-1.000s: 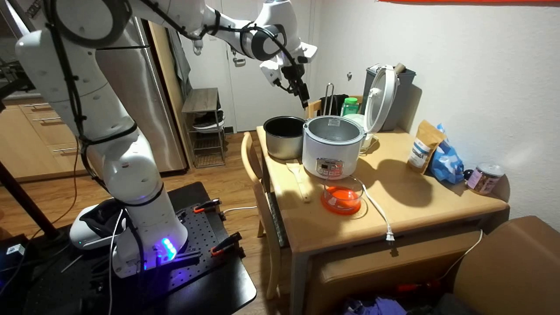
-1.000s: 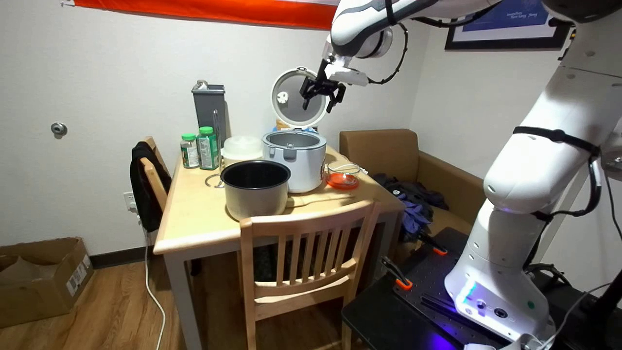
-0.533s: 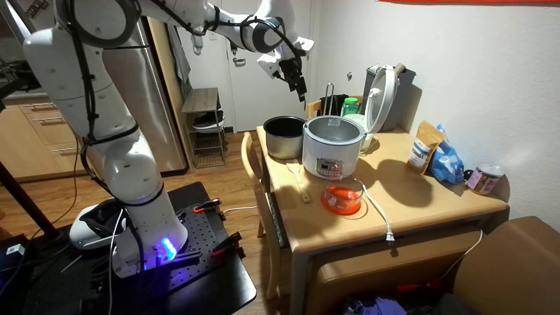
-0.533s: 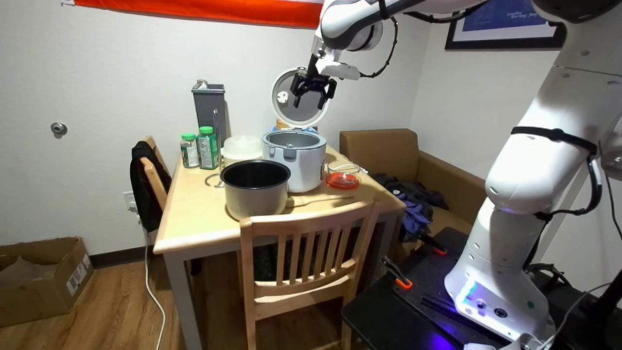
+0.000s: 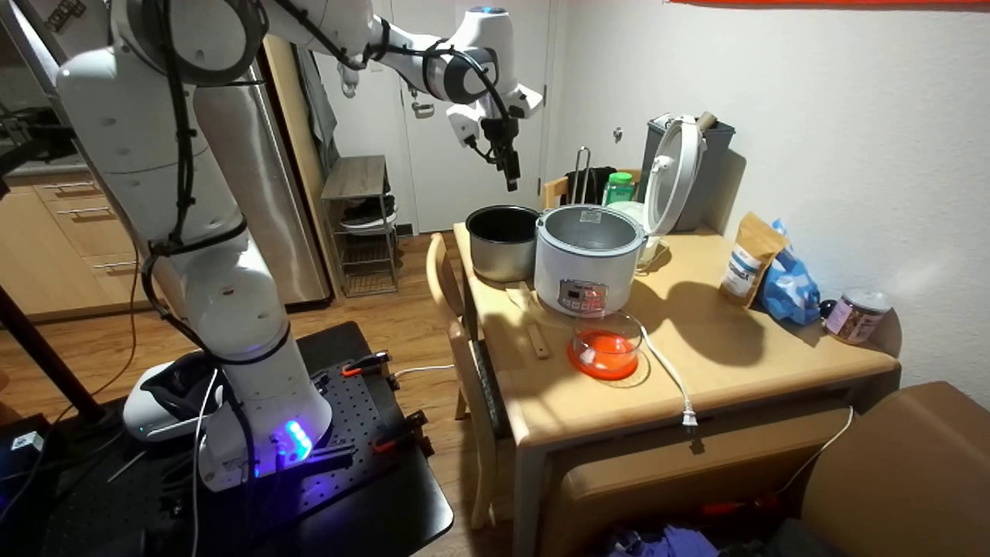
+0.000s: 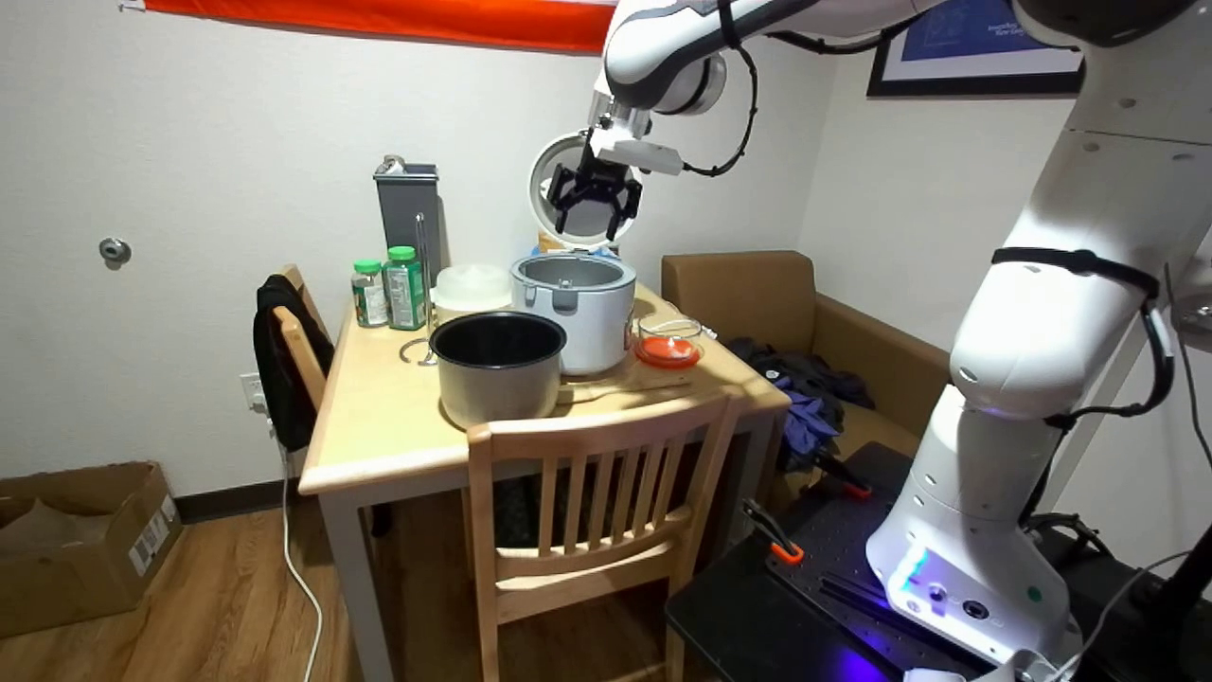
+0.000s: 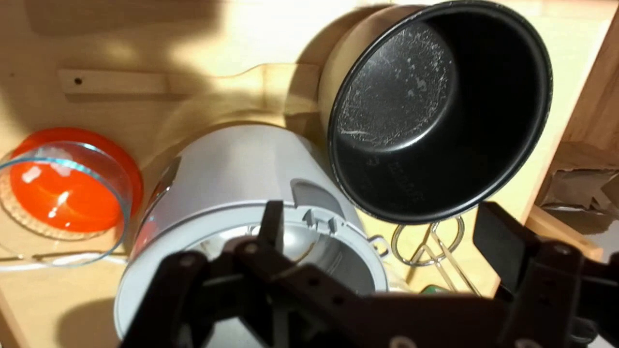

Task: Put the pot in the rice cooker

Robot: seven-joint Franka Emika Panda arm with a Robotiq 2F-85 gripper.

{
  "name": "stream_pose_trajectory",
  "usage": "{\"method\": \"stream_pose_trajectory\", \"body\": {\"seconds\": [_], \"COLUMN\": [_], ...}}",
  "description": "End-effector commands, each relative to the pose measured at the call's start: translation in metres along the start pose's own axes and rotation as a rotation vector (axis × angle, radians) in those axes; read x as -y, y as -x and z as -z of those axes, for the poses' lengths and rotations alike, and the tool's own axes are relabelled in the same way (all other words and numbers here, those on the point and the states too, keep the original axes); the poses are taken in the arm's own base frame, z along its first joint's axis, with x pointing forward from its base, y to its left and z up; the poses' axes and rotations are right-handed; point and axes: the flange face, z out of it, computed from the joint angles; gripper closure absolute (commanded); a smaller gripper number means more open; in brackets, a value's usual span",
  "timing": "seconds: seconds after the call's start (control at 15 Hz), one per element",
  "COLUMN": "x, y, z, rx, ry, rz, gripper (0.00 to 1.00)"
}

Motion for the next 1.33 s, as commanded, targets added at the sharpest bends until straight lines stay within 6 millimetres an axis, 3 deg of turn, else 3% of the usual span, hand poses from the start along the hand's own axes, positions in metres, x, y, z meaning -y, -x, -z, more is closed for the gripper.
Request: {"method": "stream_pose_trajectory", "body": {"seconds": [0.0, 0.47, 0.6, 0.67, 0.93, 1.27], "x": [0.023, 0.026, 0.03, 0.024, 0.025, 0.038], "y": [0.015, 0.023, 0.022, 0.025, 0.023, 0.036], "z": [-0.025, -0.091, -0.091, -0.096, -0.098, -0.136], "rx": [0.107, 0.225, 0.198, 0.221, 0.216, 0.274], "ry": [0.02, 0.018, 0.014, 0.03, 0.019, 0.038], "rz": [-0.051, -0.059, 0.068, -0.001, 0.031, -0.088], "gripper": [0.0, 0.0, 0.0, 0.0, 0.0, 0.0]}}
